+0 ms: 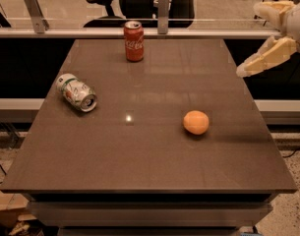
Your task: Pick coke can
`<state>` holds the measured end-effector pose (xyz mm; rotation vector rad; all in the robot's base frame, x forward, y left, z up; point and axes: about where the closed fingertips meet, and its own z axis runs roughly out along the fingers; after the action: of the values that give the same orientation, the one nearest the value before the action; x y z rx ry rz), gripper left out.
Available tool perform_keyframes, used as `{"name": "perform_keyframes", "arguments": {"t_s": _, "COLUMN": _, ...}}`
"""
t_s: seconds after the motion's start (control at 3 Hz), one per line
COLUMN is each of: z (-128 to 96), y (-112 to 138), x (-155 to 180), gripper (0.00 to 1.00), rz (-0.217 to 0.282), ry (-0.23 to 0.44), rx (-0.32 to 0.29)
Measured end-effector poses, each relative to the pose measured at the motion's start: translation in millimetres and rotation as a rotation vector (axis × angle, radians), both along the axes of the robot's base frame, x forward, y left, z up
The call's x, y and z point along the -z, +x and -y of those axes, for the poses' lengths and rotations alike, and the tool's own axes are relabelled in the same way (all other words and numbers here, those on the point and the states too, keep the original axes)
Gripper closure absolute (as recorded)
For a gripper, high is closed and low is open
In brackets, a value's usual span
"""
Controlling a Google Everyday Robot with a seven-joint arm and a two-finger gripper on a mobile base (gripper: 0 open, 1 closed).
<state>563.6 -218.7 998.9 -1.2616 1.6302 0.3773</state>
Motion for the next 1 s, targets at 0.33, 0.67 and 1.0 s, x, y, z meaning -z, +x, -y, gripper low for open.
{"name": "perform_keyframes", "arguments": {"t_s": 0.33, "z": -0.1, "y": 0.0, "x": 0.0, "gripper": 0.00, "rz": 0.000, "ry": 0.000, "rx": 0.000}}
{"name": "perform_keyframes", "arguments": {"t_s": 0.67, "z": -4.9, "y": 7.9, "x": 5.3, "gripper": 0.00, "rz": -0.019, "ry": -0.003, "rx": -0.019}}
{"name": "perform_keyframes", "arguments": {"t_s": 1.0, "z": -16.1, "y": 23.0, "x": 10.9, "gripper": 0.00, "rz": -0.008, "ry": 0.010, "rx": -0.059}}
